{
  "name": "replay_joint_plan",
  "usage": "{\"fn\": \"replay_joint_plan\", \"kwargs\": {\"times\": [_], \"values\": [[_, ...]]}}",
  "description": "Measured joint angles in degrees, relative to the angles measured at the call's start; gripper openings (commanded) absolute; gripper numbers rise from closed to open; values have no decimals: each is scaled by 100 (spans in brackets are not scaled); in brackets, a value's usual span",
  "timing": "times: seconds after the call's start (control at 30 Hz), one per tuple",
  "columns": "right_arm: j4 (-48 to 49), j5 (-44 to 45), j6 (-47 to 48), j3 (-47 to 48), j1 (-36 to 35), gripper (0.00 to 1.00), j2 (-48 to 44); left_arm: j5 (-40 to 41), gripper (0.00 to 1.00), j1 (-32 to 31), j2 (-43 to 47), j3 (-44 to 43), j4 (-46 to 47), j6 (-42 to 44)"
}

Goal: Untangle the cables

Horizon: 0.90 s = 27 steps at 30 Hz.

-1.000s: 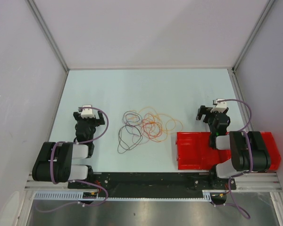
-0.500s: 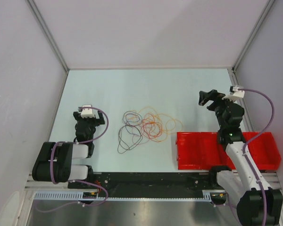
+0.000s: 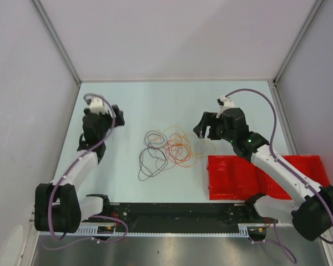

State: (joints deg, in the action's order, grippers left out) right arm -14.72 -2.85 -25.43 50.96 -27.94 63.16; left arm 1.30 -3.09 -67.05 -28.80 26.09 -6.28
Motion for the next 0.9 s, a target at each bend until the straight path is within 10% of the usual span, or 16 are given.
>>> {"fn": "replay_joint_plan", "kwargs": {"times": [0.13,0.3,0.63,0.7,0.9], "values": [[-122,87,-2,232,-476,80,568,-584,100,92,-2,-1589,-1401,-1427],[-155,197,-20,302,-651,79,1038,-1805,100,479,-664,-1582,-2002,-2120],[-146,466,-90,542,-999,79,1690,-337,100,-1478,-612,-1620,-3711,-2006],[-153,544,-90,542,-999,79,1716,39,85,-1812,-85,-1224,-3189,-2328],[-197,737,-61,544,-997,79,1733,501,75,-1447,-640,-1517,-3279,-2498]]}}
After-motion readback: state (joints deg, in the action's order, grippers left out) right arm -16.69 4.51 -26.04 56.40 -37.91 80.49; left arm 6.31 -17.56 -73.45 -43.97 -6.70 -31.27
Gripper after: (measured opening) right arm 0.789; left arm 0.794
